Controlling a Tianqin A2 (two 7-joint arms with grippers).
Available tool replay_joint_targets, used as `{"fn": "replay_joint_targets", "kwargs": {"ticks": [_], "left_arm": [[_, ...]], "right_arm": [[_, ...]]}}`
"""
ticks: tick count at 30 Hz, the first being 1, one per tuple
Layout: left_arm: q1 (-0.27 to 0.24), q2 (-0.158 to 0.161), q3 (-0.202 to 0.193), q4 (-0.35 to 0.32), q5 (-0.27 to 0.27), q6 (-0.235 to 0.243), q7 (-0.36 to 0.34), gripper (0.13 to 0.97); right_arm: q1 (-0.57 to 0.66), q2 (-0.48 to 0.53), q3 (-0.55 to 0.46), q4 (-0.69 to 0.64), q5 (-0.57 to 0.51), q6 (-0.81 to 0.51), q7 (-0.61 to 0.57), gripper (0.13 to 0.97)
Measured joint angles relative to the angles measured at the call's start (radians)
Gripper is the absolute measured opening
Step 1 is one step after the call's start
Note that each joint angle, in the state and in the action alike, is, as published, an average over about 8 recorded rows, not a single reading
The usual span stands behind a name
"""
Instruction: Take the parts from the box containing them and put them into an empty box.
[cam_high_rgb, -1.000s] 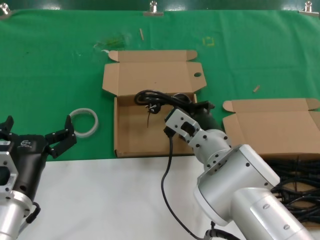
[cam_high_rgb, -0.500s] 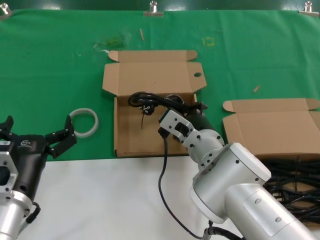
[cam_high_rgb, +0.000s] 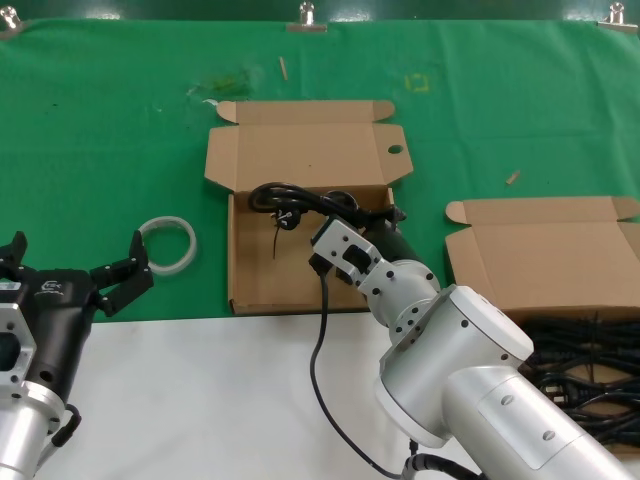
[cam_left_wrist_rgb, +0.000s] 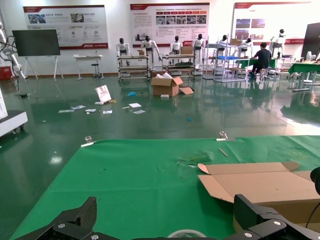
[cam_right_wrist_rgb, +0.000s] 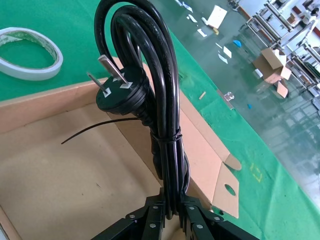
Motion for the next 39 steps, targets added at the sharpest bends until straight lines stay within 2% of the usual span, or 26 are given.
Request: {"fn": "replay_joint_targets", "kwargs": {"ticks": [12,26,39], "left_arm": [[0.0,0.0,0.0,0.0,0.0,0.0,0.0,0.965],[0.0,0.0,0.0,0.0,0.0,0.0,0.0,0.965],[0.0,0.0,0.0,0.0,0.0,0.0,0.0,0.965]], "right_arm": [[0.007,0.0,-0.021,-0.013,0.0,-0.013,0.067,0.175],[0.007,0.0,-0.021,-0.014,0.0,-0.014,0.069,0.175],[0.007,0.0,-0.021,-0.014,0.0,-0.014,0.069,0.428]]}}
